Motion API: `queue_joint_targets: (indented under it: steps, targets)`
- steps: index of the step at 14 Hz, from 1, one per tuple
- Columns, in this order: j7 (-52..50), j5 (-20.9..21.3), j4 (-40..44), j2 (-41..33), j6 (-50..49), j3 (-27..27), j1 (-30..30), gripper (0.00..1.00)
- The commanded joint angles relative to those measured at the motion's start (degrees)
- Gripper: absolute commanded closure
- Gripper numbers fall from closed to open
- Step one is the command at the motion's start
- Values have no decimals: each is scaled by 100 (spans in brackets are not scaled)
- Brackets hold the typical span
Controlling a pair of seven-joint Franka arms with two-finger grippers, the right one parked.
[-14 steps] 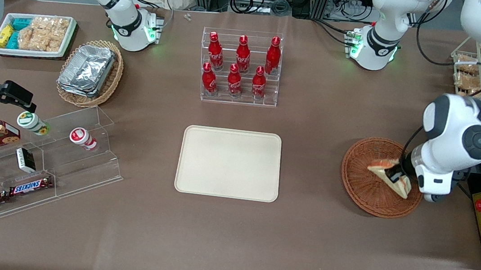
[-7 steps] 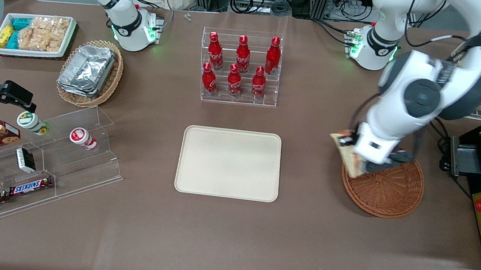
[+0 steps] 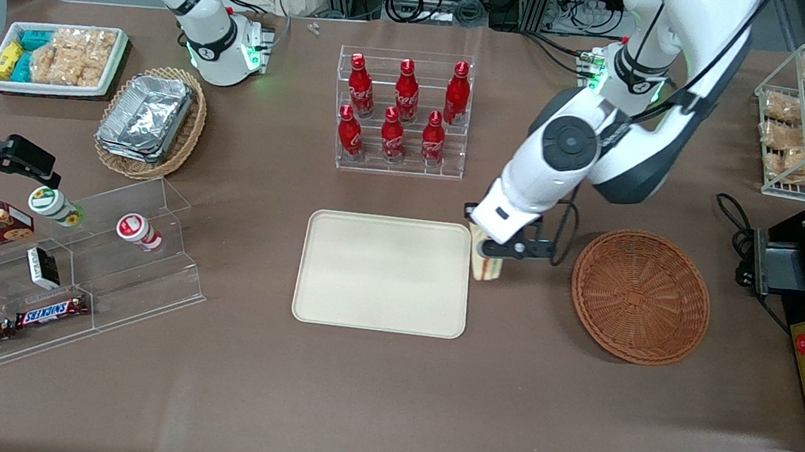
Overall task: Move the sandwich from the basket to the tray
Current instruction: 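Lift the sandwich and carry it with the left gripper to the tray, then lower the sandwich onto the tray and open the left gripper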
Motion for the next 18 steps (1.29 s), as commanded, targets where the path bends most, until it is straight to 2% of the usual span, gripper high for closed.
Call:
queue_joint_targets:
  steps: [1,6,7,8,9,10,14,18]
  targets:
    - [77,557,183,552,463,-2,-131,100]
    - [-186,1314,428,1370,895,25,-316,99]
    - [-326,1515,481,1537,1018,25,-334,92]
    - [-519,1744,482,1652,1149,25,-351,71]
    - [-782,1963,482,1705,1185,25,-351,20]
    - [-976,2131,482,1714,1195,25,-351,0]
    - [-1083,2212,464,1697,1335,25,-299,0]
    - [-1697,2124,551,951,1248,24,-150,0]
